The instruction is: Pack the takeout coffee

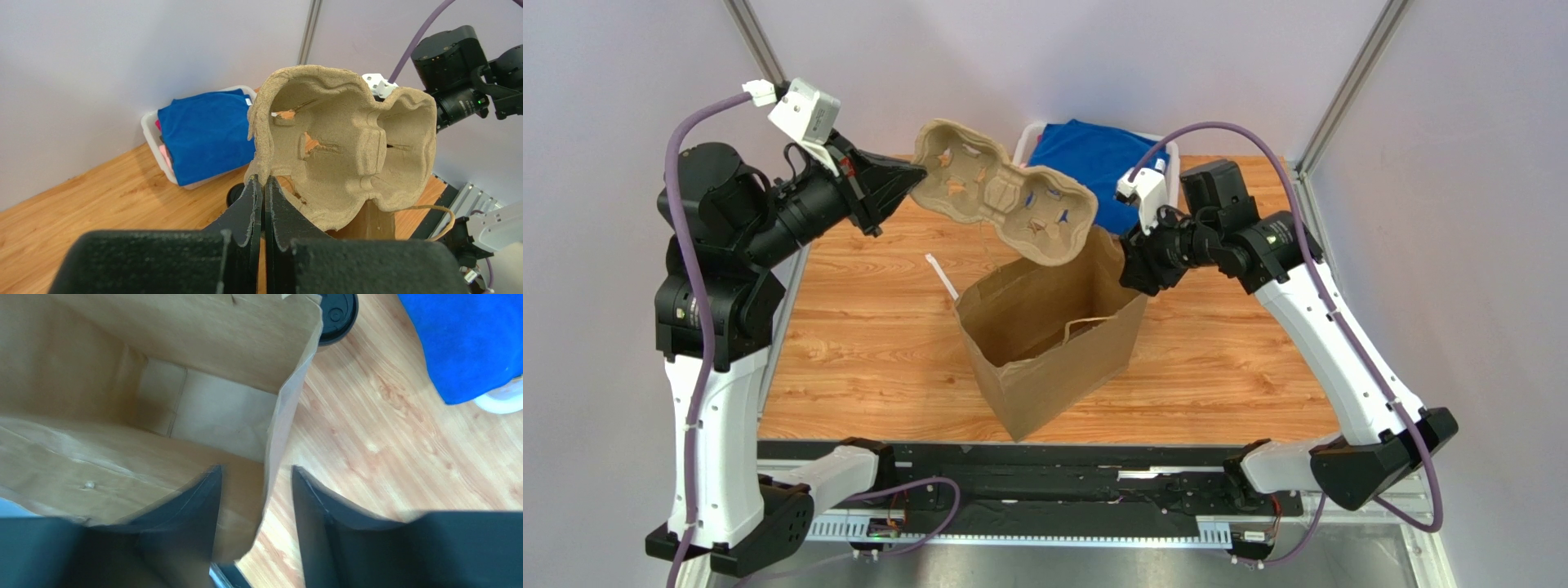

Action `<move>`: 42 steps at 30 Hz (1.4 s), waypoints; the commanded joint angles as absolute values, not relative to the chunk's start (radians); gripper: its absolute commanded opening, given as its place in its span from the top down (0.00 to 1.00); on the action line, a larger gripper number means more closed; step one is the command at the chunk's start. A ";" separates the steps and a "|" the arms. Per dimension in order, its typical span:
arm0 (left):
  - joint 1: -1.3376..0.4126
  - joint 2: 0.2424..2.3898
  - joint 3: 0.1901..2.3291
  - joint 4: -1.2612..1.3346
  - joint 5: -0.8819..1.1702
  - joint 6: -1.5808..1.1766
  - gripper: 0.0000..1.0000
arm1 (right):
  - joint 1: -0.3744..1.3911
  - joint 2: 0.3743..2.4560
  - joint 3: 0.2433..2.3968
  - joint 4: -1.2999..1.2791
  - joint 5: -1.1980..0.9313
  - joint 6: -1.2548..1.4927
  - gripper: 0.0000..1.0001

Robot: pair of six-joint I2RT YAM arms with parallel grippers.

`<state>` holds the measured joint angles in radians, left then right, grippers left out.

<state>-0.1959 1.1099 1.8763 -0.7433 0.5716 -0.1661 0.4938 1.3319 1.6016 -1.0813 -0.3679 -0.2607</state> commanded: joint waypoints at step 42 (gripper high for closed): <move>-0.557 1.310 2.453 -1.193 0.591 0.623 1.00 | 0.606 1.519 2.055 -1.269 -0.506 -0.635 1.00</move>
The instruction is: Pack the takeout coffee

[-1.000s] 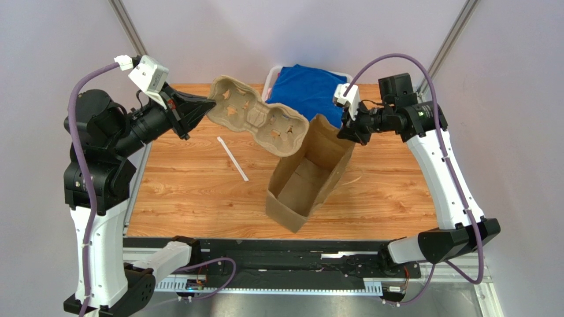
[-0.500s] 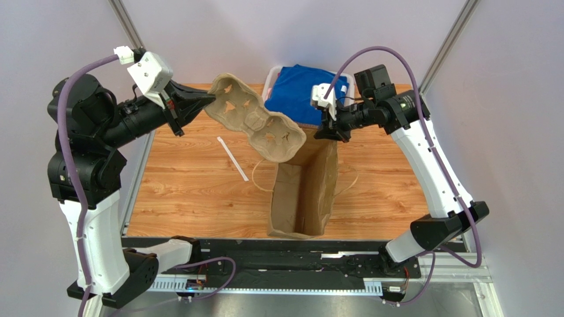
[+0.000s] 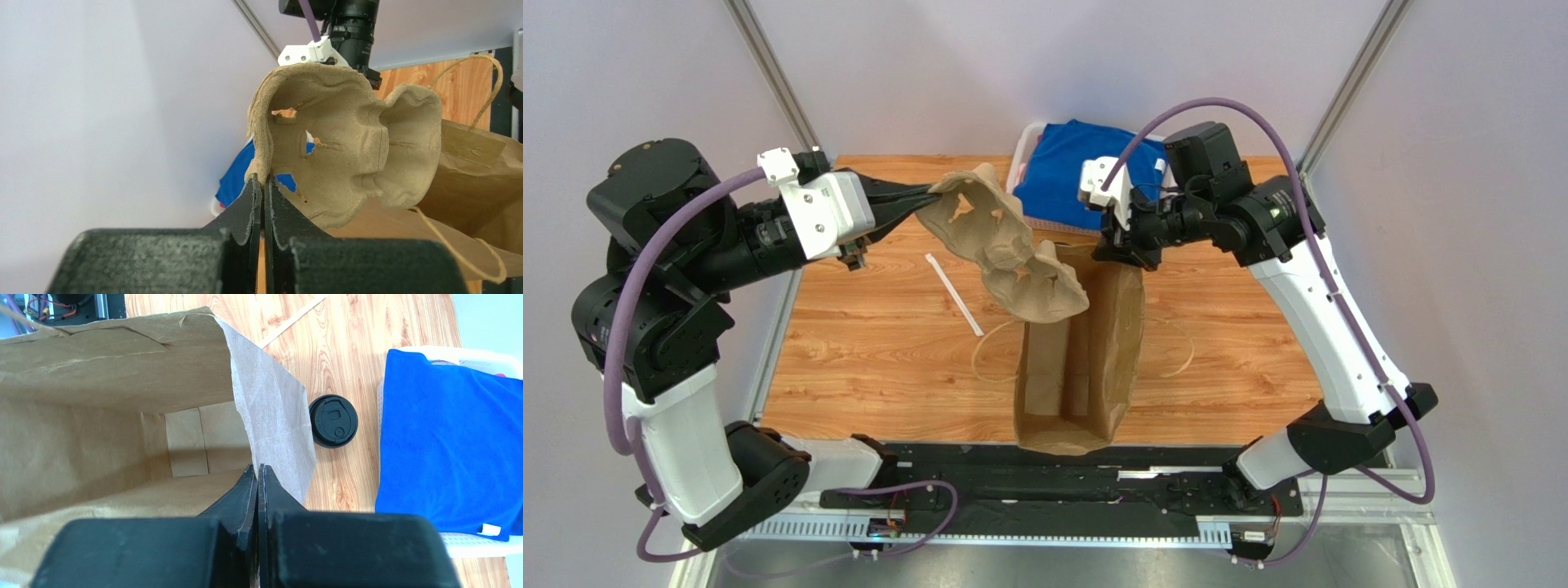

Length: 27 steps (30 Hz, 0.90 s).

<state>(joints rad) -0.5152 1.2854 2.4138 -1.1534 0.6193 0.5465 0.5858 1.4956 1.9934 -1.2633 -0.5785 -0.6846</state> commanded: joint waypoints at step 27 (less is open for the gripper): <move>-0.493 1.315 2.406 -1.016 0.222 0.347 1.00 | 0.637 1.485 1.965 -1.235 -0.446 -0.598 1.00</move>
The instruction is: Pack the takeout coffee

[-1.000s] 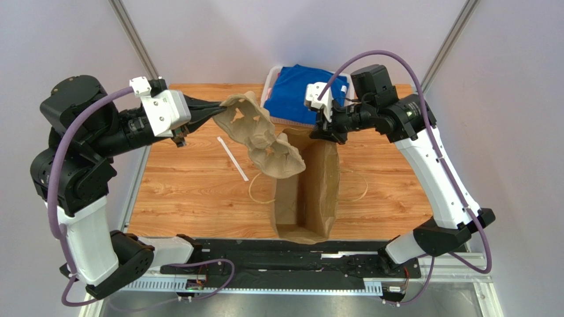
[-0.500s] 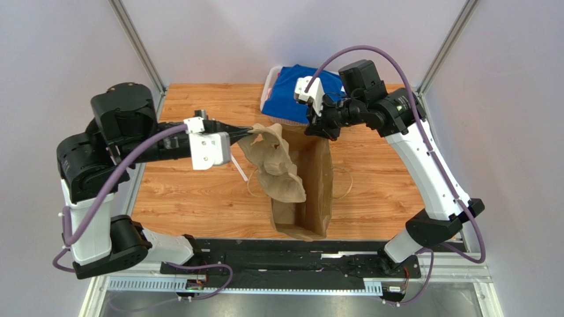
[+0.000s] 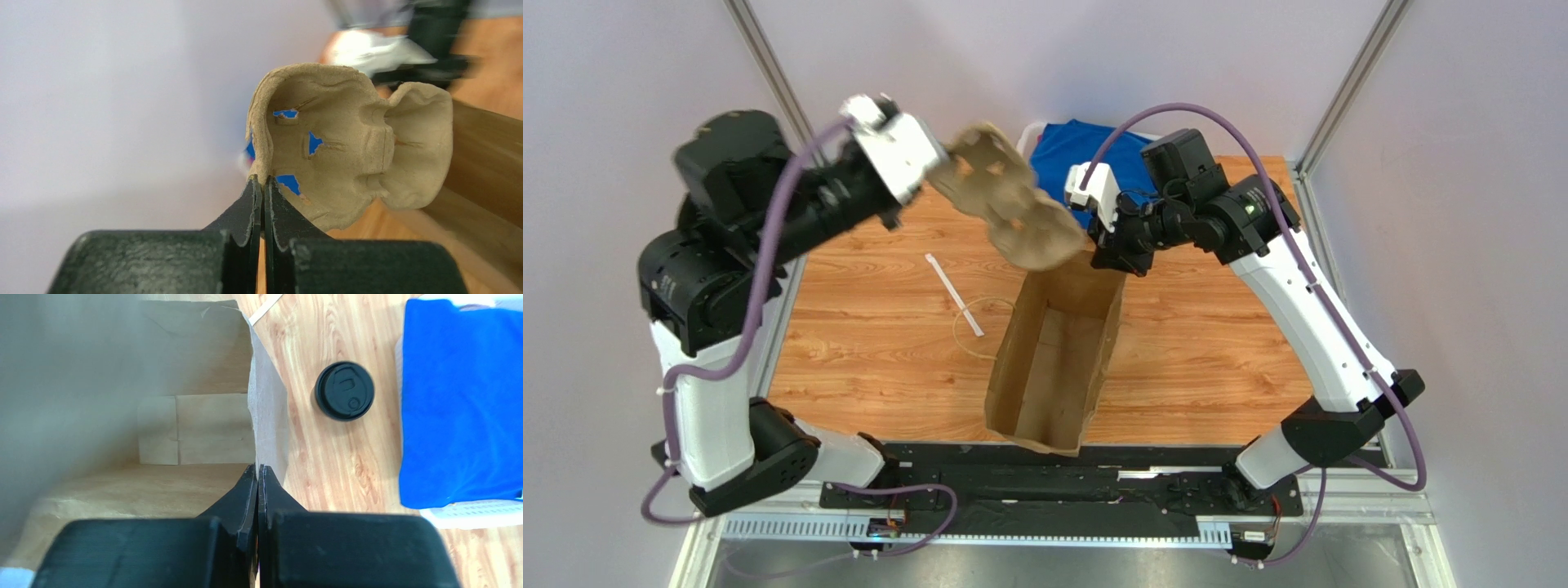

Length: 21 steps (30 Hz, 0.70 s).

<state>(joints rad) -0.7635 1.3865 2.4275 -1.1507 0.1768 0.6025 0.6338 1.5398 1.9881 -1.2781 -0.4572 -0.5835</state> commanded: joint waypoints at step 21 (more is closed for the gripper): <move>0.440 1.497 1.350 -1.207 0.630 1.008 1.00 | 0.611 1.450 1.914 -1.238 -0.466 -0.643 1.00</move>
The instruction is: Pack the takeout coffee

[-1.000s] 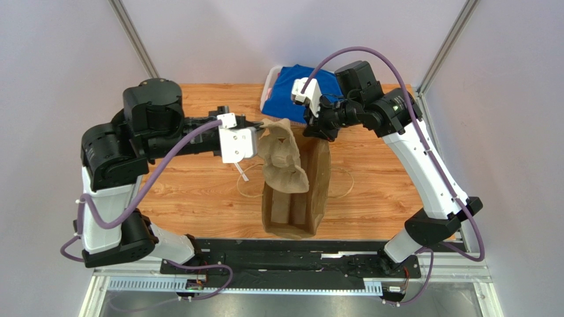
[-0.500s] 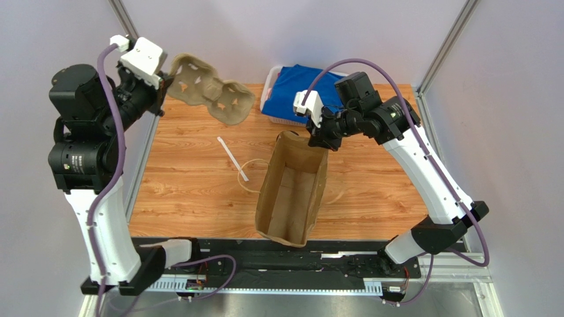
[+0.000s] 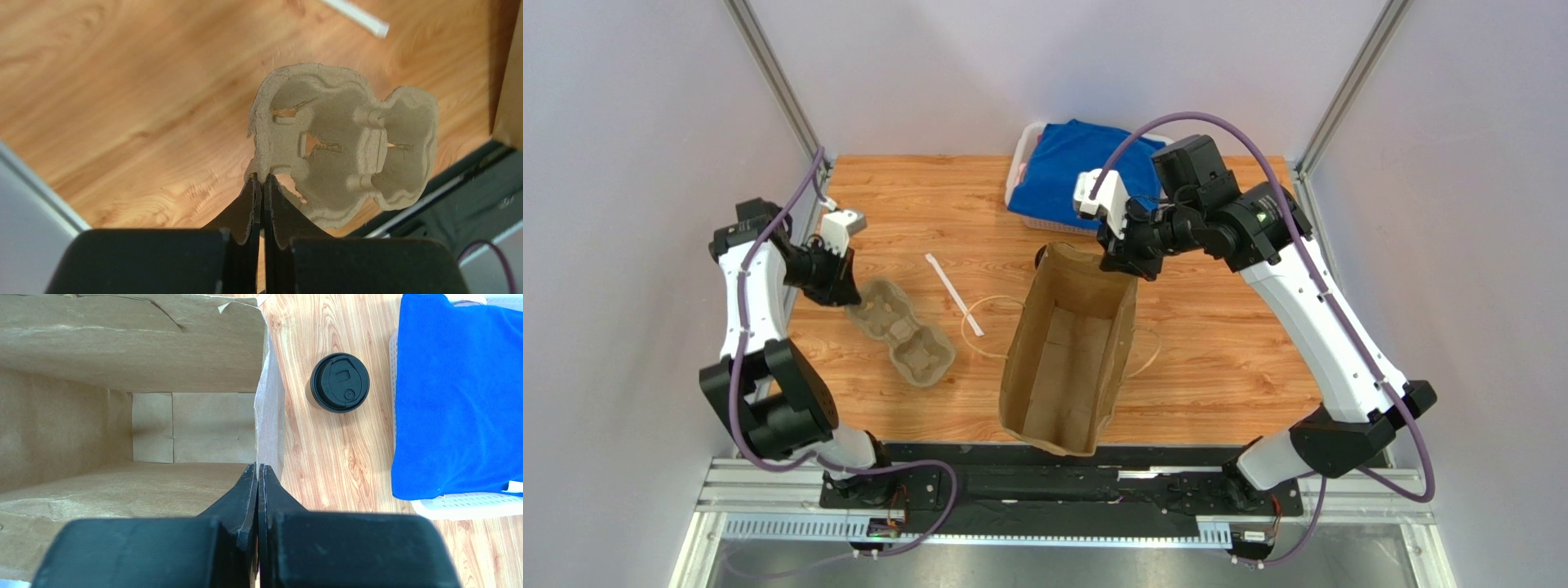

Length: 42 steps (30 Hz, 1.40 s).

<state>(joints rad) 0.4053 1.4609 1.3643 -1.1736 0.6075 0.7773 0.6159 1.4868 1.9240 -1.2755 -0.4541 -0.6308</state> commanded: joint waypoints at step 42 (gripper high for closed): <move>0.393 1.913 1.430 -1.094 0.417 1.031 0.59 | 0.595 1.493 1.914 -1.243 -0.471 -0.650 1.00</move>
